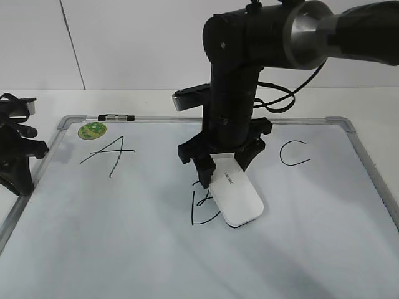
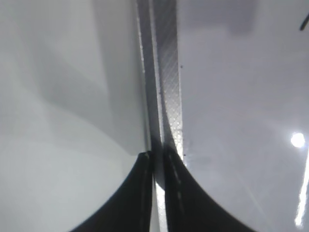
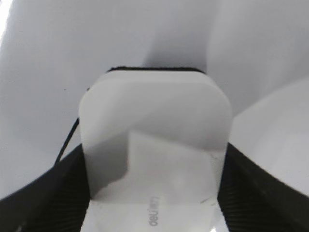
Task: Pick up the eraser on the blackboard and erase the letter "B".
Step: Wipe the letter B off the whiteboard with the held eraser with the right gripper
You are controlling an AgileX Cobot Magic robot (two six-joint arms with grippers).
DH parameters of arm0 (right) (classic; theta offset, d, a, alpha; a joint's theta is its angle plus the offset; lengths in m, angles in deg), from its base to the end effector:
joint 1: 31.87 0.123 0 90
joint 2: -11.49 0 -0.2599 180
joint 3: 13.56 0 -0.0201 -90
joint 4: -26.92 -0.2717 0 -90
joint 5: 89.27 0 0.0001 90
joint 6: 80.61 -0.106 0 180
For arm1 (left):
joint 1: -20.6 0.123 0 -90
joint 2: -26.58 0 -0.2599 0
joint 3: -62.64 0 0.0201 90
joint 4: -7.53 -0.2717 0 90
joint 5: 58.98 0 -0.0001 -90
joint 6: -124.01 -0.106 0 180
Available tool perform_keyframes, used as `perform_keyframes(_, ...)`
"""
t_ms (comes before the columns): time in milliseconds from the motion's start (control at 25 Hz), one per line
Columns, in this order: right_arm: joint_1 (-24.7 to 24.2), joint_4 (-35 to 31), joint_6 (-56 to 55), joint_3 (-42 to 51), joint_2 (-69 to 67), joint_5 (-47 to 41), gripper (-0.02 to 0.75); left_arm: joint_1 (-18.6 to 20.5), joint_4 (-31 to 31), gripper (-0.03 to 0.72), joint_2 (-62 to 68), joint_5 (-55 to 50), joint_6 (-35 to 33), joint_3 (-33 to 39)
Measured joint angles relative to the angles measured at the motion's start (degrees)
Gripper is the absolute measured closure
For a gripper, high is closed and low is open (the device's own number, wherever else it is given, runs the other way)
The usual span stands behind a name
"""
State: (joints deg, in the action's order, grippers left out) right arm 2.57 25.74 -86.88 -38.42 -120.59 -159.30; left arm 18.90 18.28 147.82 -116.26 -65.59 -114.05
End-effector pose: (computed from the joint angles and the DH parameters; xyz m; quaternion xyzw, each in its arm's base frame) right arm 0.3655 0.2532 0.1488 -0.2401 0.9704 0.0175 0.0191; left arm 0.3667 -0.0275 0.1030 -0.0464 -0.9957 0.0789 0.0105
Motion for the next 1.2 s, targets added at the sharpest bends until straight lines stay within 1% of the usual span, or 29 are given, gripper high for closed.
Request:
perform_keyframes(120,0.0,-1.3,0.3,0.0,0.0,0.0,0.139,0.0,0.0,0.663,0.0,-0.1,0.0,0.0)
perform_keyframes(280,0.0,-2.2,0.6,0.0,0.0,0.0,0.084,0.0,0.0,0.663,0.0,-0.1,0.0,0.0)
perform_keyframes(320,0.0,-2.2,0.6,0.0,0.0,0.0,0.080,0.0,0.0,0.663,0.0,-0.1,0.0,0.0)
perform_keyframes(1040,0.0,-2.2,0.2,0.0,0.0,0.0,0.073,0.0,0.0,0.663,0.0,-0.5,0.0,0.0)
perform_keyframes(1200,0.0,-2.4,-0.3,1.7,0.2,0.0,0.074,0.0,0.0,0.663,0.0,-0.5,0.0,0.0)
